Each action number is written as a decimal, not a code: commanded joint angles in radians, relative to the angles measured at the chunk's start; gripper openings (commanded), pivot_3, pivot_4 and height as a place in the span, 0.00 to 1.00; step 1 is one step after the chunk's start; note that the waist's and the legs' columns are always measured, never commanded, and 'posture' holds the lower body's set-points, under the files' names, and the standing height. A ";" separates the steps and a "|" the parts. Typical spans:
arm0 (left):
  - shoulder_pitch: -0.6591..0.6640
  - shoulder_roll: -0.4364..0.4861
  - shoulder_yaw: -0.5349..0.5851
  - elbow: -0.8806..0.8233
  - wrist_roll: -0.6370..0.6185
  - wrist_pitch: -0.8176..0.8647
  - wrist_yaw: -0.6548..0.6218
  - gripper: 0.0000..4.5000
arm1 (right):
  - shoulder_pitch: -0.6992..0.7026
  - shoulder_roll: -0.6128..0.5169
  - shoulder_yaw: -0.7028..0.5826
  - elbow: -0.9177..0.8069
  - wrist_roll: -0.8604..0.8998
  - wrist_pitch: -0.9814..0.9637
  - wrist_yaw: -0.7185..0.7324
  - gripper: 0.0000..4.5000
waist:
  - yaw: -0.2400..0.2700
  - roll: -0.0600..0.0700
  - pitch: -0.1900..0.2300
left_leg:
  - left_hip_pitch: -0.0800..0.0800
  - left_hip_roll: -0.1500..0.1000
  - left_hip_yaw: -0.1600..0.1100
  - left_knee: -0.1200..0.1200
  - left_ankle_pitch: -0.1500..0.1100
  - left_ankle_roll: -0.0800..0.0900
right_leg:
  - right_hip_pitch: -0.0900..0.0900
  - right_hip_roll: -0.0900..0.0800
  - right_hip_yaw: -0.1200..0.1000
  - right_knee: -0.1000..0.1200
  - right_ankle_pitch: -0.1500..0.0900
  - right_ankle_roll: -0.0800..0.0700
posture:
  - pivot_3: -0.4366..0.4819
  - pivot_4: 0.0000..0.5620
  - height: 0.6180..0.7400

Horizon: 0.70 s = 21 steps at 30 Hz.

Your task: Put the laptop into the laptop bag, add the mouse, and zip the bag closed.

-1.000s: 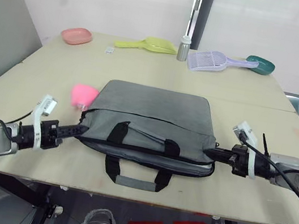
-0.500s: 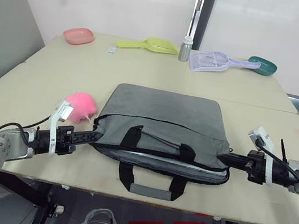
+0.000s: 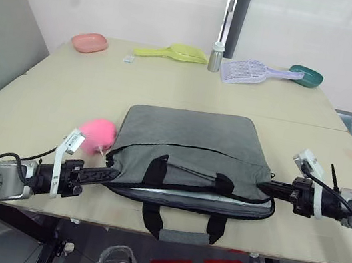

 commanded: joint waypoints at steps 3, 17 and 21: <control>-0.032 0.028 -0.065 0.064 0.039 -0.089 -0.032 0.18 | 0.003 -0.014 -0.047 -0.042 0.021 0.007 0.040 0.16 | 0.002 0.000 0.000 | 0.000 0.000 0.000 0.000 0.000 0.000 | 0.000 0.000 0.001 0.000 0.000 0.000 | 0.48 0.27 1.00; 0.038 0.374 0.039 0.160 0.133 -0.306 -0.352 1.00 | 0.157 -0.189 -0.278 0.074 0.003 -0.017 0.307 0.99 | 0.004 -0.001 0.000 | 0.001 0.000 0.001 -0.001 0.000 0.001 | 0.000 0.000 0.002 -0.001 0.000 0.000 | 0.48 0.27 1.00; -0.059 0.452 0.107 0.187 0.114 -0.392 -0.427 1.00 | 0.136 -0.221 -0.388 0.097 -0.012 -0.059 0.325 0.99 | 0.005 -0.001 0.000 | 0.002 0.000 0.004 -0.003 -0.001 0.001 | 0.001 0.000 0.003 -0.004 0.000 0.000 | 0.48 0.27 1.00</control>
